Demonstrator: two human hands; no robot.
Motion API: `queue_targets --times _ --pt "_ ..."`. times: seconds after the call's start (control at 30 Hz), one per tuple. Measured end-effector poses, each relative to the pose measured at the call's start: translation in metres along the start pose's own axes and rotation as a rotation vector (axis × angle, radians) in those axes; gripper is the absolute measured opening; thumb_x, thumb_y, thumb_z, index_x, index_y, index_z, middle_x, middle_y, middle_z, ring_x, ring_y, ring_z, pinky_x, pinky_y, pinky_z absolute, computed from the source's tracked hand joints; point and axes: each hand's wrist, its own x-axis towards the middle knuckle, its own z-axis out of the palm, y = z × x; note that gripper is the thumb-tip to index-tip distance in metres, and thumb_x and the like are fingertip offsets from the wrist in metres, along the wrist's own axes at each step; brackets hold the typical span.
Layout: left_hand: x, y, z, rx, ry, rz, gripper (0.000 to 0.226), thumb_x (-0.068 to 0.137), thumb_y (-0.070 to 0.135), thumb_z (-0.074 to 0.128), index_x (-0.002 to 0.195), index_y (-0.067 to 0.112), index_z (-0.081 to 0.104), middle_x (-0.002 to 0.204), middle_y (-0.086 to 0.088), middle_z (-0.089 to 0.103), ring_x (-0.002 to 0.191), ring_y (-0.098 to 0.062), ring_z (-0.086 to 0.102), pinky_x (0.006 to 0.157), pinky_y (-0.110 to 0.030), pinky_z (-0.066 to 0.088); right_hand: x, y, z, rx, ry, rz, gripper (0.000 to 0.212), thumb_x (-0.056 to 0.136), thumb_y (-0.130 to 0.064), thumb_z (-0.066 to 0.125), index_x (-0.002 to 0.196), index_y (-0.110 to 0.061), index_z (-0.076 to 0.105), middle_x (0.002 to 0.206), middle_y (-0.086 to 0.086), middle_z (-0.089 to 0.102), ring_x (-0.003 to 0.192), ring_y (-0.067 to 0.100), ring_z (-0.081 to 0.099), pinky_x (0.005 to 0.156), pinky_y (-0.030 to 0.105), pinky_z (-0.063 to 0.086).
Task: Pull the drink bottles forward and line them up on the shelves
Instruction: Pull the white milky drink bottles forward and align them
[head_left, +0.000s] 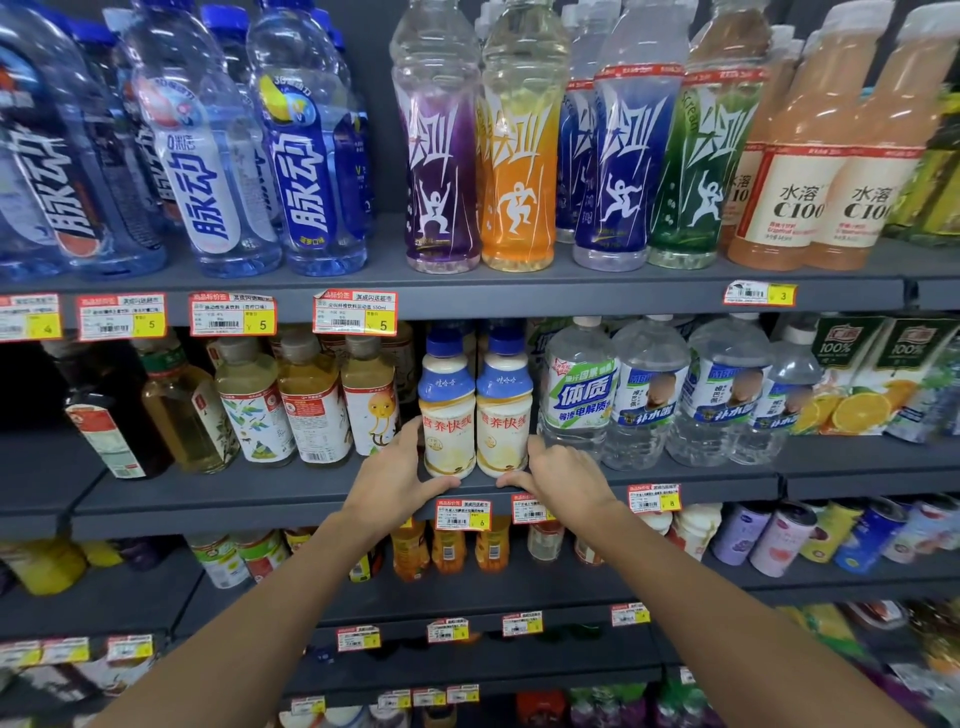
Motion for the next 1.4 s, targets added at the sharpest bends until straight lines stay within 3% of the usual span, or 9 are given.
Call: queue_targets --times 0.23,1.17,1.23,1.33,1.4 --pt "0.001 -0.001 0.000 -0.005 0.008 -0.002 0.101 0.075 0.060 0.078 0.152 0.025 0.025 0.145 0.004 0.054 0.129 -0.017 0.053 0.101 -0.035 0.048 0.001 0.002 0.003 -0.198 0.010 -0.085 0.072 0.092 -0.076 0.034 0.103 -0.009 0.058 0.081 0.007 0.070 0.078 0.028 0.070 0.057 0.034 0.034" --pt "0.005 -0.006 0.000 0.051 -0.009 0.039 0.097 0.078 0.066 0.072 0.152 0.027 0.021 0.144 0.002 0.055 0.124 -0.018 0.056 0.095 -0.033 0.048 0.006 0.002 0.011 -0.210 0.028 -0.111 0.069 0.095 -0.072 0.034 0.103 -0.009 0.059 0.074 0.006 0.067 0.073 0.027 0.069 0.052 0.034 0.031" --pt "0.005 -0.006 -0.001 0.052 -0.013 0.035 0.098 0.078 0.066 0.072 0.152 0.026 0.022 0.142 0.002 0.056 0.121 -0.017 0.057 0.093 -0.032 0.049 0.007 0.002 0.012 -0.197 0.029 -0.121 0.063 0.097 -0.068 0.039 0.106 -0.010 0.060 0.076 0.007 0.066 0.074 0.028 0.070 0.052 0.034 0.034" --pt "0.005 -0.006 -0.002 0.047 -0.027 0.020 0.098 0.078 0.066 0.072 0.152 0.027 0.022 0.141 0.003 0.057 0.117 -0.016 0.059 0.093 -0.034 0.051 0.004 0.003 0.012 -0.225 0.025 -0.185 0.035 0.101 -0.050 0.055 0.122 -0.025 0.064 0.082 0.007 0.064 0.074 0.029 0.069 0.052 0.036 0.045" --pt "0.005 -0.005 -0.003 0.052 -0.032 0.009 0.098 0.077 0.065 0.073 0.153 0.027 0.022 0.140 0.002 0.058 0.115 -0.016 0.060 0.093 -0.034 0.051 0.004 0.003 0.009 -0.232 0.001 -0.185 0.031 0.101 -0.047 0.056 0.124 -0.028 0.063 0.085 0.007 0.064 0.075 0.028 0.069 0.054 0.037 0.048"
